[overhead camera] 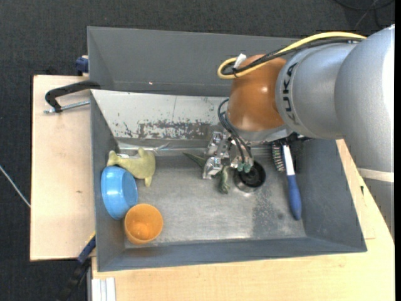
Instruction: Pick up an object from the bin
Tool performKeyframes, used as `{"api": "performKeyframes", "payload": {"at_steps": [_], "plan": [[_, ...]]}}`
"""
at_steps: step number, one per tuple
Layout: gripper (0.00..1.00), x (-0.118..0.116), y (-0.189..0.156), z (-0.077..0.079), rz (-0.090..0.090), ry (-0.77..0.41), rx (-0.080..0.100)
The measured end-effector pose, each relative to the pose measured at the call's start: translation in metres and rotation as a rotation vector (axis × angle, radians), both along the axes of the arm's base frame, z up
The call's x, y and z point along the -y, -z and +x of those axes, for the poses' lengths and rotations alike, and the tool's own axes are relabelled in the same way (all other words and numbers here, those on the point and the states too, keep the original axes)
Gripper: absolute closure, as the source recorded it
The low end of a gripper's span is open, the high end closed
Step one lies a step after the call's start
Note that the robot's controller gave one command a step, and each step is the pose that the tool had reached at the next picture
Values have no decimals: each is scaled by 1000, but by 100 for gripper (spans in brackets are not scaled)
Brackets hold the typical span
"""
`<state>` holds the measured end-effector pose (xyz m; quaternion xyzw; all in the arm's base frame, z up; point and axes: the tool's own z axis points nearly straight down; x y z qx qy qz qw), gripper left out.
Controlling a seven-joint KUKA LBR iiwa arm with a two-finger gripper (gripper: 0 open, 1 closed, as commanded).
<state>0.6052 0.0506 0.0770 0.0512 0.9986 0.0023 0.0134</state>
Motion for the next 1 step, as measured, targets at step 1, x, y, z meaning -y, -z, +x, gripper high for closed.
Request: {"api": "performKeyframes", "payload": {"at_steps": [1], "plan": [[100, 14, -133, -56, -6, -182, -15]]}}
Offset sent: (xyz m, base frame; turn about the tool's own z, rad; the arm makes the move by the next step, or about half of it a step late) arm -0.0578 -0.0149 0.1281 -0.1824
